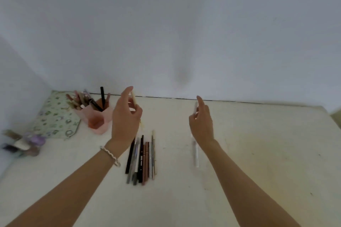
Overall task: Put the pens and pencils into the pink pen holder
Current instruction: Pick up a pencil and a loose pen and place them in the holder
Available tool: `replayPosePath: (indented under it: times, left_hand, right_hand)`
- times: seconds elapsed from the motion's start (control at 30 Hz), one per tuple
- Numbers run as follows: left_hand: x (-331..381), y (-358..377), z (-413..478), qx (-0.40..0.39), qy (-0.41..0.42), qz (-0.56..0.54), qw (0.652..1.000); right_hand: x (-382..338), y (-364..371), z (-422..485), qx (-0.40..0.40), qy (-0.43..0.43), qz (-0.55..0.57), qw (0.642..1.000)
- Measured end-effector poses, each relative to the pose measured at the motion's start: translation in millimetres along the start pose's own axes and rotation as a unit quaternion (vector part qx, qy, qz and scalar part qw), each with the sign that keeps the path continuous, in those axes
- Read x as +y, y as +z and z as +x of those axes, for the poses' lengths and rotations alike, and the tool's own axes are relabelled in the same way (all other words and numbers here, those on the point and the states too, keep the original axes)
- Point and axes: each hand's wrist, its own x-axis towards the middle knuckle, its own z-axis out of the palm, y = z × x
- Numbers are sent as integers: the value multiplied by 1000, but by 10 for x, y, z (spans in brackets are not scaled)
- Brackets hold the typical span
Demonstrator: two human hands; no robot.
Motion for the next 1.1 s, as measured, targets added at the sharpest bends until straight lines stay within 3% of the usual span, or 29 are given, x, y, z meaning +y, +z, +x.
replayPosePath:
  times: [0.1, 0.23, 0.33, 0.5, 0.7, 0.83, 0.97, 1.1]
  left_hand:
    - [-127, -405, 363, 86, 14, 17, 996]
    - [-366, -800, 709, 150, 7, 98, 984]
    - [-558, -856, 845, 133, 28, 190, 972]
    - [-870, -860, 902, 92, 39, 371, 923]
    - [-851, -1059, 816, 144, 63, 288, 945]
    - [-773, -1154, 607, 145, 114, 255, 949]
    - [-746, -1064, 289, 88, 102, 202, 970]
    - [-888, -805, -39, -49, -44, 174, 983]
  right_hand:
    - [-717, 240, 148, 21, -72, 148, 986]
    - [-1418, 608, 163, 5, -126, 237, 963]
    - [-1649, 846, 100, -20, -120, 259, 958]
    - [-1641, 1151, 54, -47, -112, 250, 961]
    - [-1743, 1495, 82, -41, -99, 261, 959]
    - [-1788, 1746, 23, -77, -115, 220, 966]
    - [-1691, 1817, -65, -137, -164, 139, 967]
    - [-1617, 1652, -69, -85, -147, 147, 974]
